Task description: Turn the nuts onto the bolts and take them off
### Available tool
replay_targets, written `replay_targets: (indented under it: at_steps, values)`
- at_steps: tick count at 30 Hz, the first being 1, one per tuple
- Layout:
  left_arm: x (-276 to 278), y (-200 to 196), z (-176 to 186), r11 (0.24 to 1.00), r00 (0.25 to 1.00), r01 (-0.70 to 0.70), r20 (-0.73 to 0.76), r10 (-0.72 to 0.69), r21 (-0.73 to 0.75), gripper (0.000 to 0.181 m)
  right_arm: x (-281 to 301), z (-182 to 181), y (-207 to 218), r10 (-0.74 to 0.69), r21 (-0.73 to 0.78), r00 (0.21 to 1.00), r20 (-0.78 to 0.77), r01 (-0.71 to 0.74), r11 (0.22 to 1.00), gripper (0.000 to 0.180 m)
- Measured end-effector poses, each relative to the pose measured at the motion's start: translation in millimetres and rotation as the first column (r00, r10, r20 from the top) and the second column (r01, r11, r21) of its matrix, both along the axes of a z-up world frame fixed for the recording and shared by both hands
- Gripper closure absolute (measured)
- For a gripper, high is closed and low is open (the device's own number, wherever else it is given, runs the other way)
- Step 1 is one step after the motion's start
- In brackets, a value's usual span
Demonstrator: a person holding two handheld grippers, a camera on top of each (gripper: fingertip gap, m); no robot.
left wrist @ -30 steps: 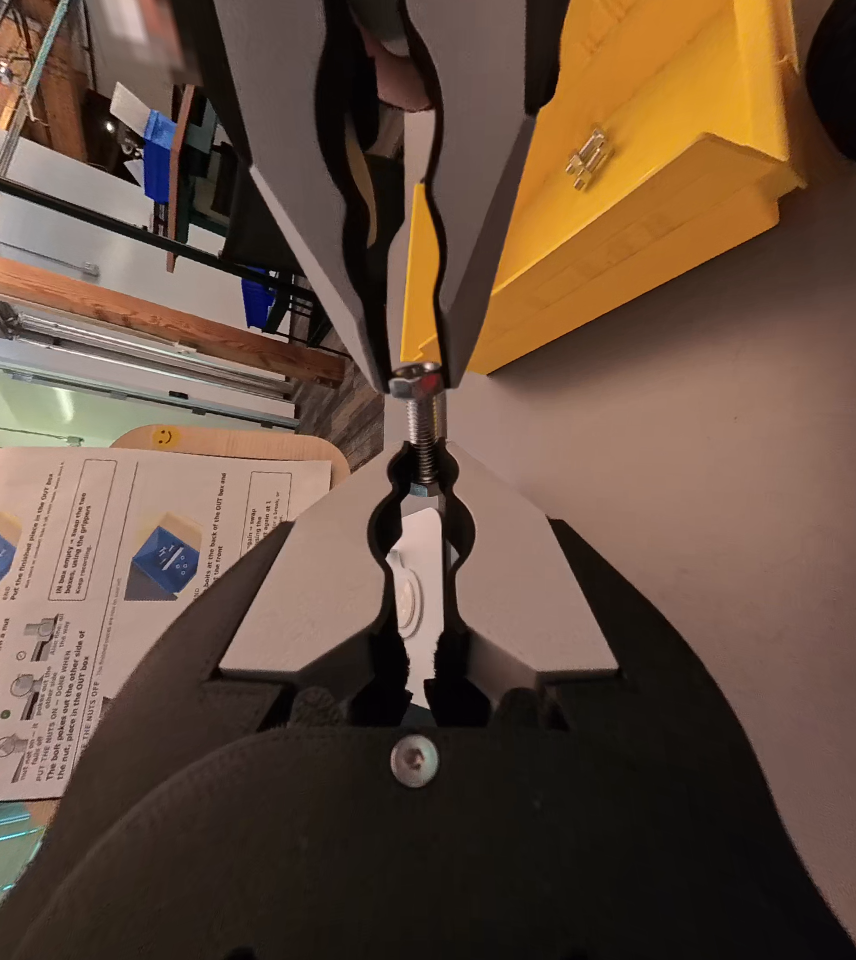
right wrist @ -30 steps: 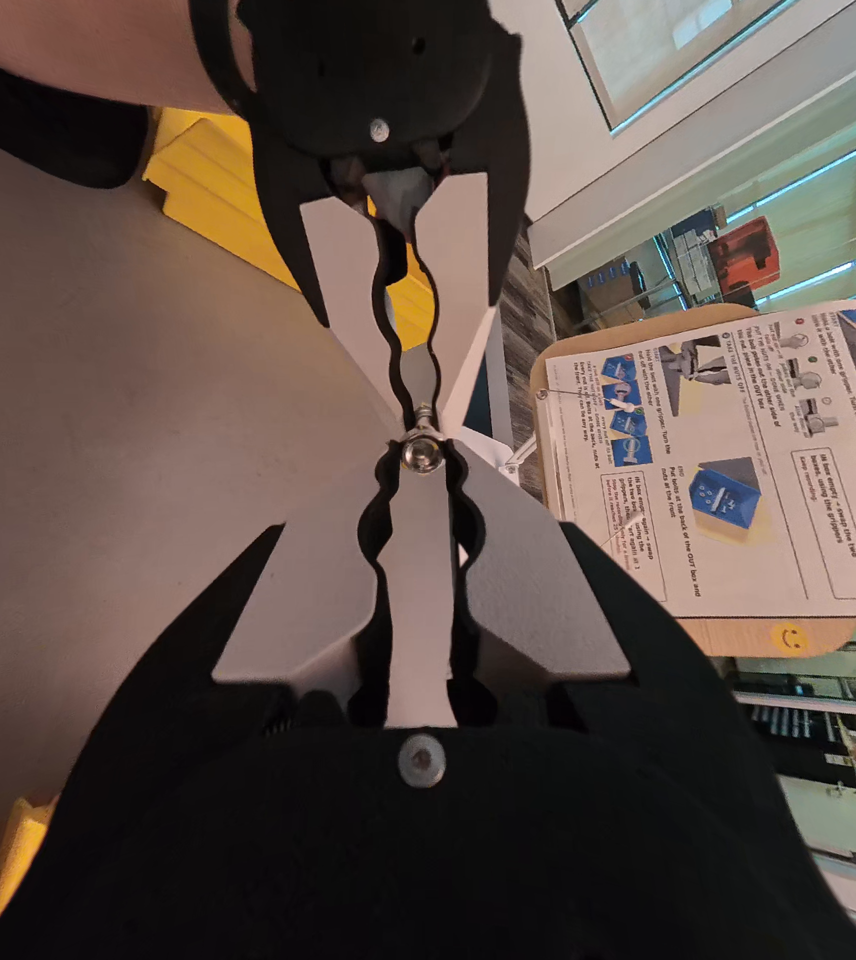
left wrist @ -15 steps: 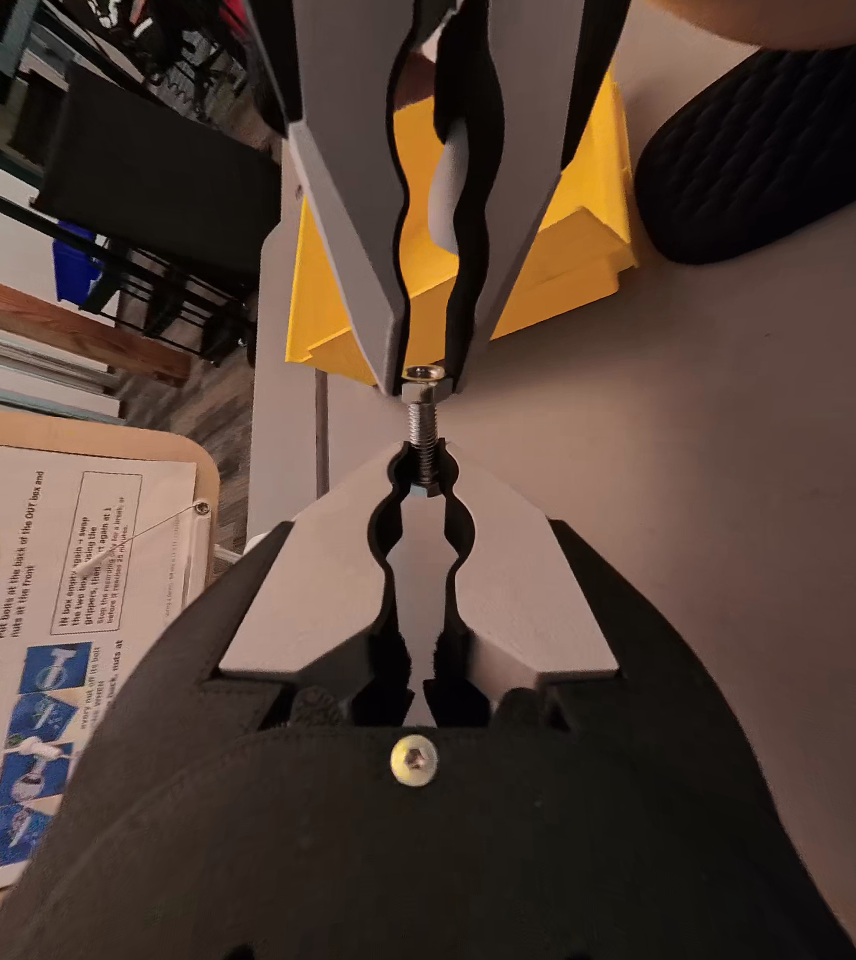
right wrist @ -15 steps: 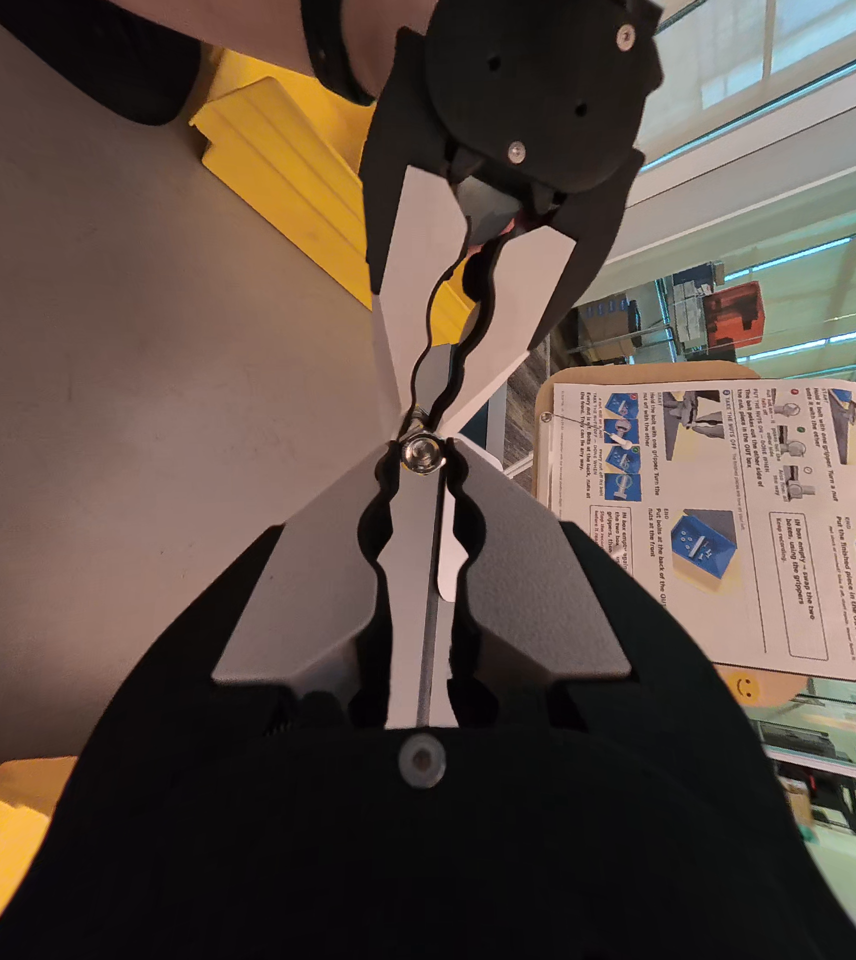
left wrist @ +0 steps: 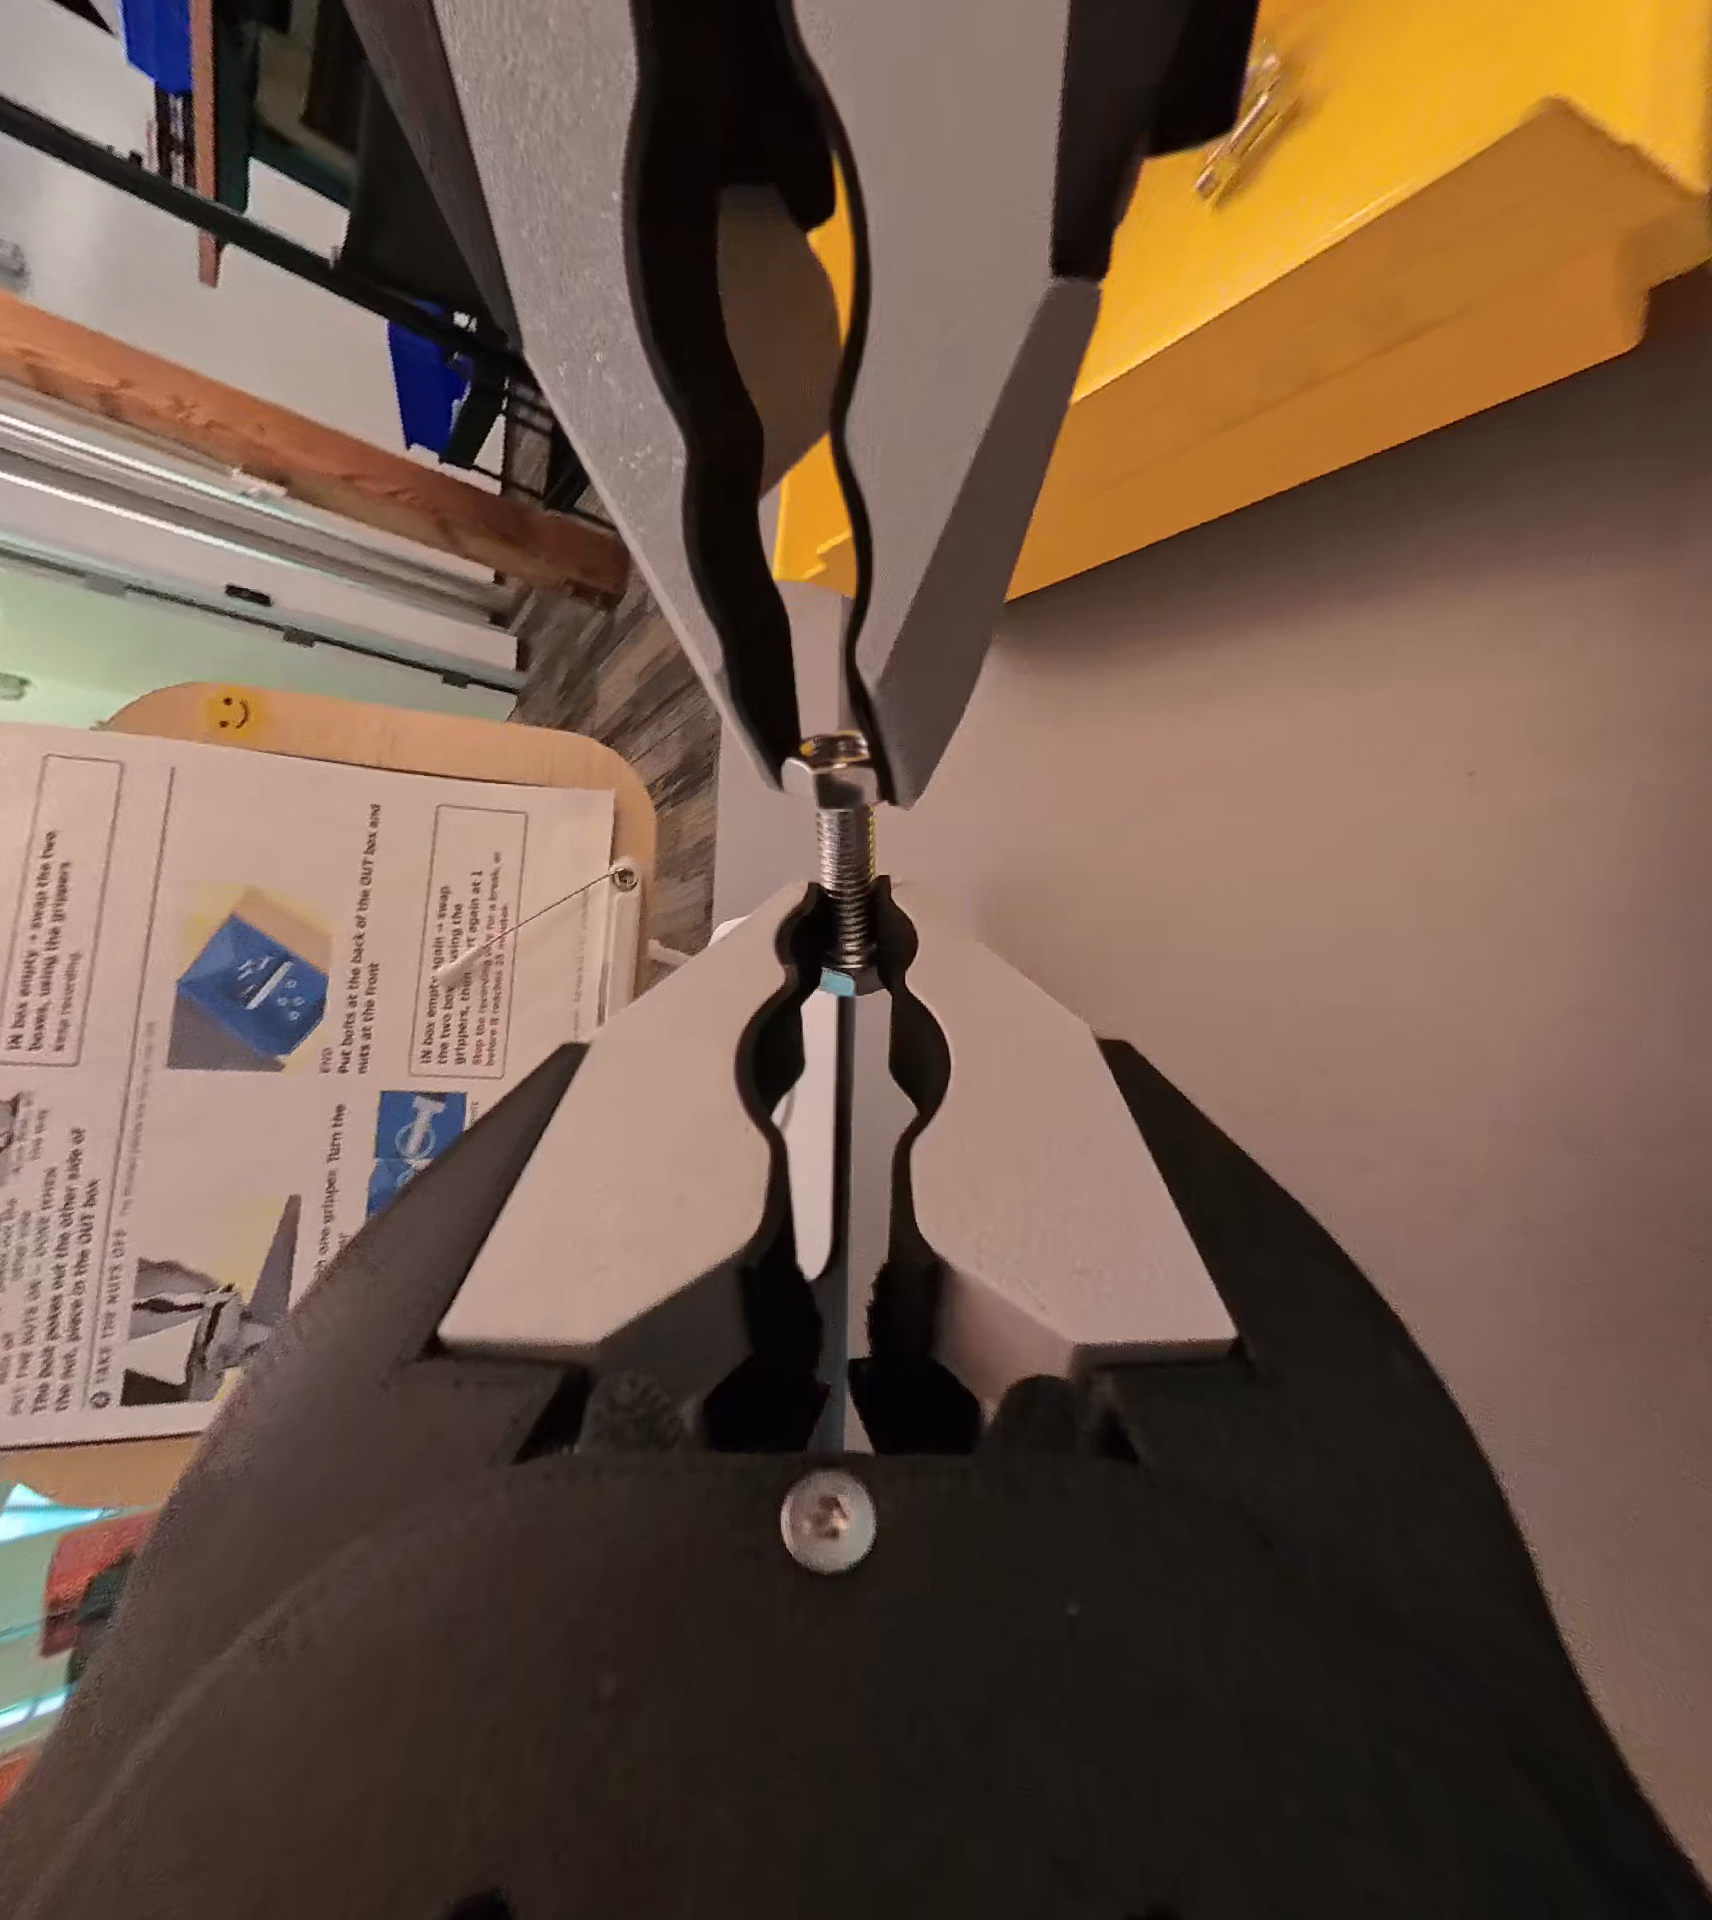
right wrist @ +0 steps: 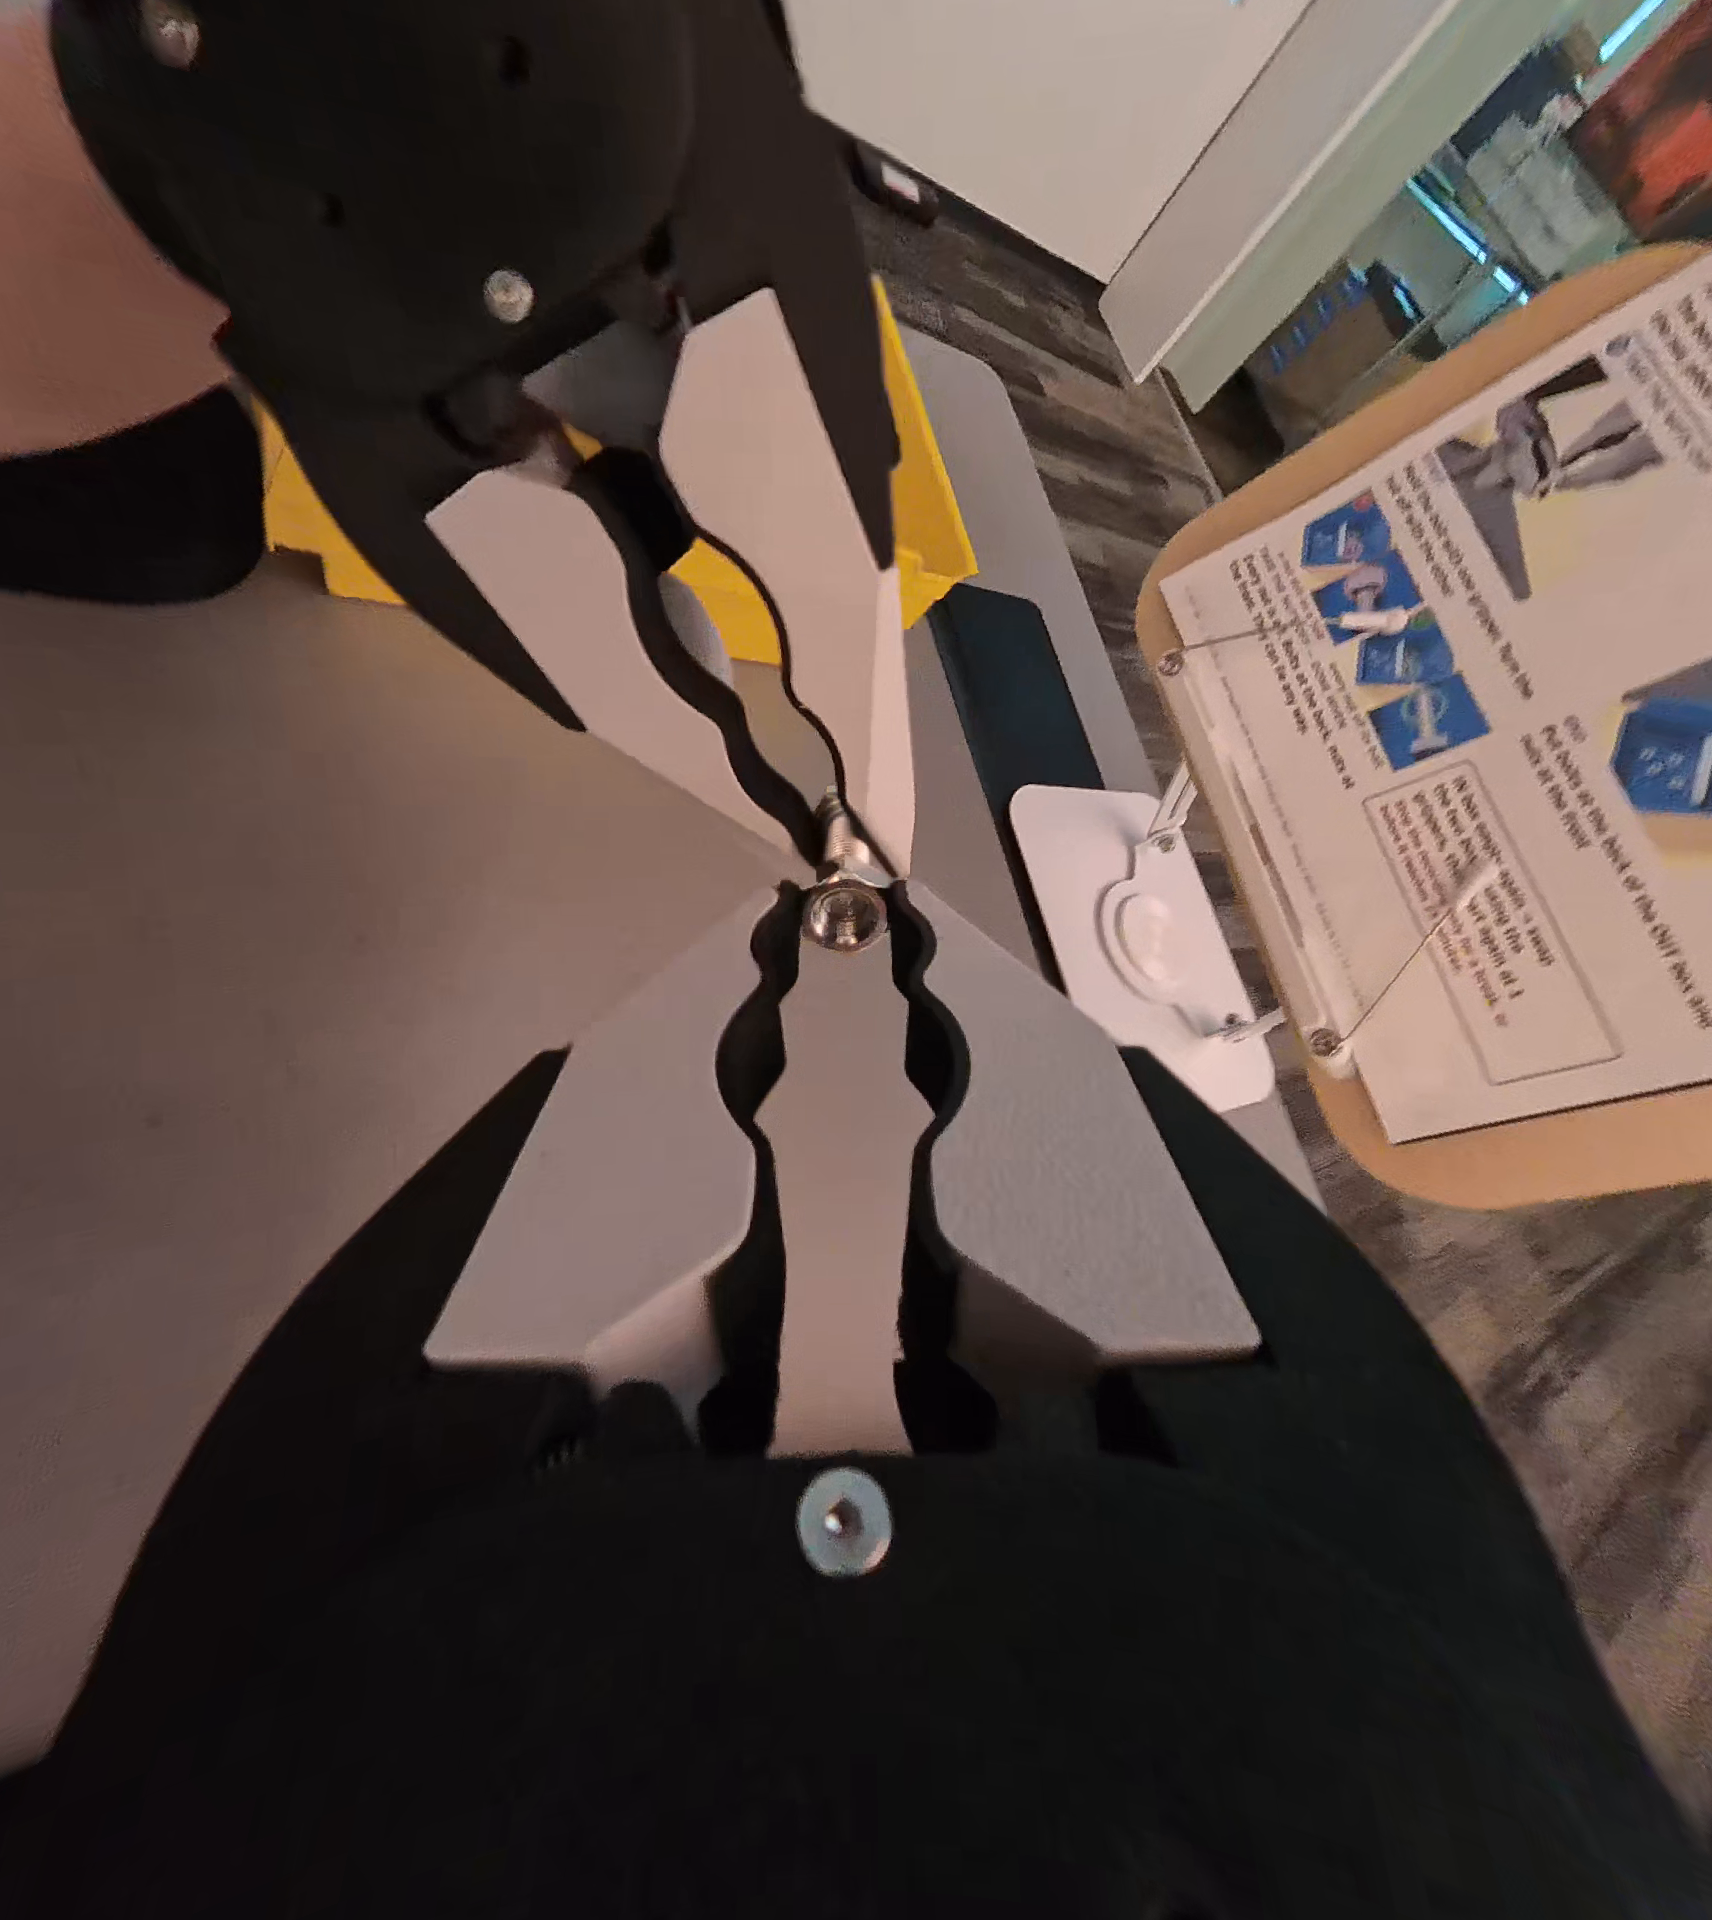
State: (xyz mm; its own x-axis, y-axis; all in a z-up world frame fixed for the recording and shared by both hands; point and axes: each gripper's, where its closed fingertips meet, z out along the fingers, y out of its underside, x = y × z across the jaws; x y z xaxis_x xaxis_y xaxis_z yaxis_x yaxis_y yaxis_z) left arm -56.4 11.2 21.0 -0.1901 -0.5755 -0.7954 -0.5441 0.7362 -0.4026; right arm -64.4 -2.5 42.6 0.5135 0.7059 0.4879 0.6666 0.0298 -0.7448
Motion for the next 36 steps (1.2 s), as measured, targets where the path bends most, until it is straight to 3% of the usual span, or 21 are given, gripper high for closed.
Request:
replay_targets:
  at_steps: [6, 13, 19, 27, 32, 36]
  values:
    - [0, 5, 1, 1.000, 1.000, -0.018, 0.008, 0.018, 0.025, 0.174, 0, 1, 4, -0.014, -0.051, 0.996, -0.083, 0.010, 0.999, 0.164]
    - [-4, 0, 3, 0.997, 1.000, 0.015, 0.008, -0.015, -0.073, 0.174, -6, 6, 1, 0.010, -0.020, 0.995, -0.096, -0.012, 1.000, 0.164]
    - [-4, 5, 8, 0.999, 1.000, -0.021, 0.020, 0.020, 0.024, 0.174, -4, 8, 5, -0.032, -0.132, 0.969, -0.245, 0.000, 0.991, 0.164]
    - [-7, 19, 11, 0.975, 0.995, -0.100, 0.012, 0.100, 0.200, 0.174, -4, 7, 16, -0.155, -0.372, 0.850, -0.504, -0.052, 0.927, 0.163]
    - [-7, 21, 19, 0.963, 0.994, -0.112, 0.044, 0.104, 0.244, 0.174, -6, 13, 17, -0.203, -0.464, 0.733, -0.650, -0.171, 0.869, 0.163]
    - [-8, 22, 21, 0.952, 0.992, -0.122, 0.050, 0.112, 0.282, 0.174, -7, 13, 17, -0.233, -0.499, 0.683, -0.692, -0.220, 0.838, 0.163]
